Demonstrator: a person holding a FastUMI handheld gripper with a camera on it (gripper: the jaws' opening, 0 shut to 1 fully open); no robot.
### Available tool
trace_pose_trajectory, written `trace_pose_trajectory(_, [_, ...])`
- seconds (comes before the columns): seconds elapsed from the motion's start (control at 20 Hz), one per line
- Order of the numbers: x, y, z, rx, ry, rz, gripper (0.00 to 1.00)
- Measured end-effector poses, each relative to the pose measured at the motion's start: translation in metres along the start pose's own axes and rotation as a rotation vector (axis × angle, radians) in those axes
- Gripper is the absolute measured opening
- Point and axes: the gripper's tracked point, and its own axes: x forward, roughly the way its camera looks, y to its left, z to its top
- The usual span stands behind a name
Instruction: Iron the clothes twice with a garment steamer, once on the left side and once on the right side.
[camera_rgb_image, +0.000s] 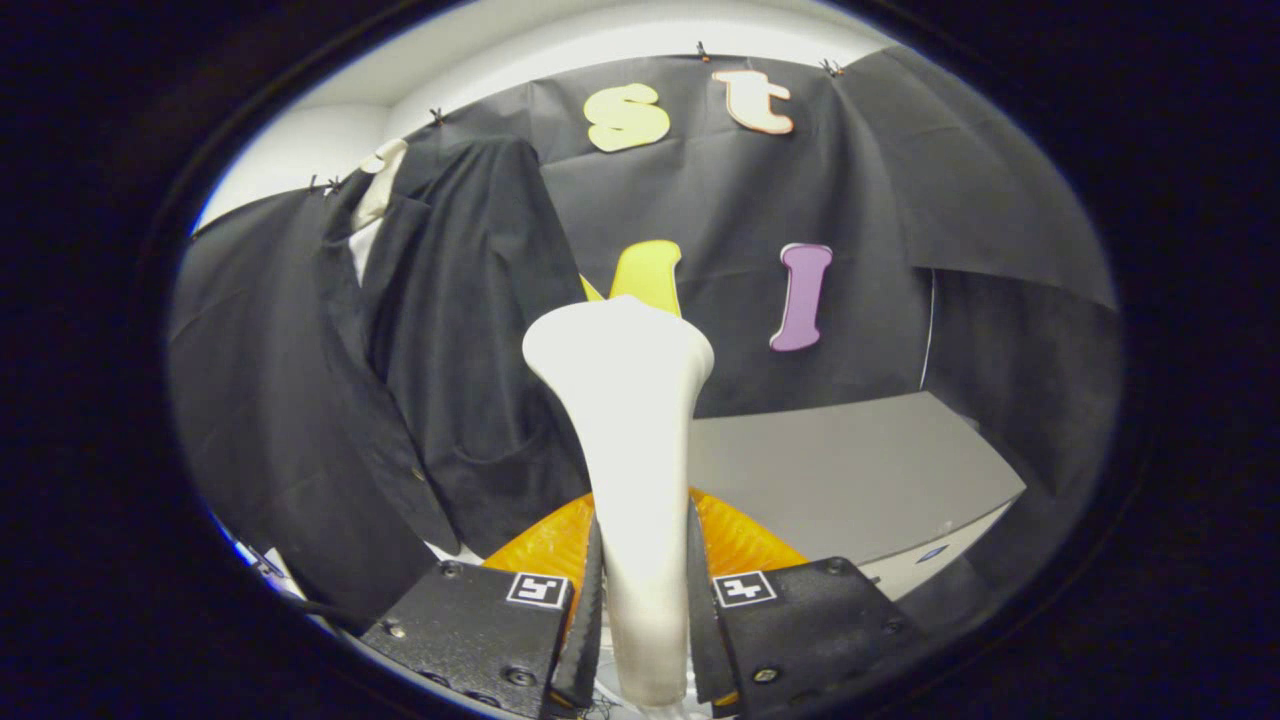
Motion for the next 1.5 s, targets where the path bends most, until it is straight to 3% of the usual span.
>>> trace_pose_trajectory(0.35, [-0.013,0.083,0.050,-0.031,-0.141,-0.055,0.40])
trace_pose_trajectory(0.85, [0.006,0.187,0.111,-0.107,-0.276,-0.103,0.39])
trace_pose_trajectory(1.5, [0.052,0.210,0.136,-0.180,-0.321,-0.240,0.40])
